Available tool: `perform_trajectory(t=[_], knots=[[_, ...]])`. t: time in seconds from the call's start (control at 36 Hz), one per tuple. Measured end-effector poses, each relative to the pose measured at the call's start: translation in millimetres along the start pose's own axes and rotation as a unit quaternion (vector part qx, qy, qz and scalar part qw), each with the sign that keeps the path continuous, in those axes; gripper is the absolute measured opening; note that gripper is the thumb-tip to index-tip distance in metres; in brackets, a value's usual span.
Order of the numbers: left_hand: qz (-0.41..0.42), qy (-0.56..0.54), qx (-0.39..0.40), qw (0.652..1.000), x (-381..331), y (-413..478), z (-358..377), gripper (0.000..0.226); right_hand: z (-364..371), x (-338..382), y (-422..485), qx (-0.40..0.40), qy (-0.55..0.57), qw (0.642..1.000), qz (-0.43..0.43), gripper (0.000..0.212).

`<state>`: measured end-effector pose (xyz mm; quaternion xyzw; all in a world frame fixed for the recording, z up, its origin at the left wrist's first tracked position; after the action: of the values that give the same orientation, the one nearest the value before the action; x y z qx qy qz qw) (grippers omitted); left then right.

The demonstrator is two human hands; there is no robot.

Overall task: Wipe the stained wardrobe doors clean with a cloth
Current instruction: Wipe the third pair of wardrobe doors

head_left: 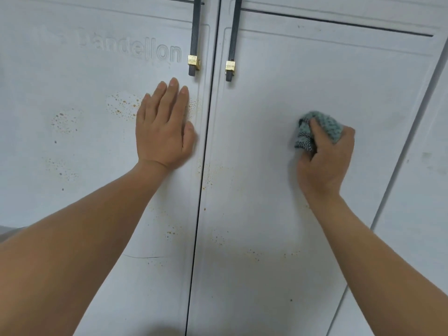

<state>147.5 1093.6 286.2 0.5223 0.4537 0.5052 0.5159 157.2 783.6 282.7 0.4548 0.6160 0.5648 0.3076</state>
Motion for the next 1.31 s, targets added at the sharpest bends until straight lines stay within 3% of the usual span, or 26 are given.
perform_trajectory(t=[0.06,0.11,0.17,0.19,0.25,0.33,0.36,0.44,0.47,0.56,0.58,0.67,0.69,0.78,0.83,0.89,0.97,1.0,1.03,1.11,1.14,1.19,1.25,1.31], knots=[[-0.001,-0.001,0.000,1.000,1,-1,-1,0.061,21,30,-17,0.105,0.061,0.992,-0.039,0.032],[-0.002,-0.002,-0.002,1.000,0,-1,-2,0.061,31,63,-50,0.154,0.092,0.966,-0.186,0.018],[-0.004,-0.002,-0.003,1.000,0,0,-2,0.061,43,80,-83,0.230,0.067,0.929,-0.281,0.027],[-0.004,-0.003,-0.003,1.000,-1,0,-2,0.061,46,75,-88,0.214,0.028,0.924,-0.315,0.039],[-0.004,-0.002,-0.003,1.000,0,0,-1,0.061,47,55,-77,0.182,0.036,0.946,-0.267,0.054],[-0.005,-0.005,0.000,1.000,1,0,0,0.060,34,33,-58,0.101,0.063,0.986,-0.114,0.061],[-0.005,-0.005,-0.001,1.000,1,-1,0,0.060,35,40,-62,0.103,0.058,0.985,-0.122,0.059],[-0.004,-0.004,-0.005,1.000,1,-1,-1,0.060,46,78,-91,0.171,0.032,0.938,-0.300,0.044],[-0.004,-0.004,-0.005,1.000,1,0,-1,0.061,49,76,-92,0.172,0.026,0.933,-0.316,0.045],[-0.007,-0.004,-0.002,1.000,1,0,-1,0.061,44,51,-70,0.113,0.043,0.975,-0.188,0.046],[-0.007,-0.003,-0.002,1.000,1,0,-1,0.061,45,54,-69,0.109,0.047,0.976,-0.183,0.048],[-0.005,-0.001,-0.001,1.000,1,-2,-1,0.061,61,87,-78,0.199,0.015,0.915,-0.350,0.044],[-0.005,-0.001,0.000,1.000,0,-1,-1,0.061,60,91,-68,0.198,0.015,0.913,-0.357,0.041],[-0.009,-0.004,0.003,1.000,1,-1,-1,0.061,50,83,-18,0.113,-0.007,0.969,-0.218,0.045],[-0.009,-0.006,0.003,1.000,0,-1,-2,0.061,40,90,-6,0.054,0.003,0.986,-0.159,0.049],[-0.007,-0.006,0.004,1.000,0,-1,-2,0.061,51,109,-18,0.087,-0.001,0.976,-0.201,0.036],[-0.006,-0.005,0.002,1.000,1,-1,-2,0.062,69,143,-62,0.216,0.002,0.901,-0.376,0.030],[-0.007,-0.005,0.004,1.000,1,-2,-2,0.062,71,143,-69,0.223,-0.010,0.886,-0.406,0.033],[-0.007,-0.007,0.008,1.000,1,-1,-1,0.062,70,138,-65,0.210,-0.006,0.893,-0.398,0.038],[-0.008,-0.005,0.010,1.000,1,-1,-1,0.062,62,110,-36,0.141,0.039,0.964,-0.223,0.047],[-0.007,-0.004,0.008,1.000,1,-2,-2,0.062,63,114,-42,0.142,0.035,0.962,-0.231,0.046],[-0.004,-0.003,0.008,1.000,1,-1,-2,0.061,73,134,-69,0.195,0.008,0.915,-0.354,0.041],[-0.003,-0.001,0.007,1.000,0,-1,-2,0.061,73,142,-80,0.217,-0.002,0.881,-0.420,0.040],[-0.003,-0.001,0.004,1.000,0,-1,-2,0.061,73,132,-67,0.193,0.002,0.912,-0.363,0.040]])
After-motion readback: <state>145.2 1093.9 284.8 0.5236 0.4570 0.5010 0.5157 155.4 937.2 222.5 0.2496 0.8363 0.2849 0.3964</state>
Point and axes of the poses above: each hand's wrist, its own y-axis towards the middle knuckle, its own z-axis out of the palm, x = y × z, the point moved 9 cm from there along y, towards the middle knuckle, and after that the axes turned 2 degrees about x, right-handed, at the moved point
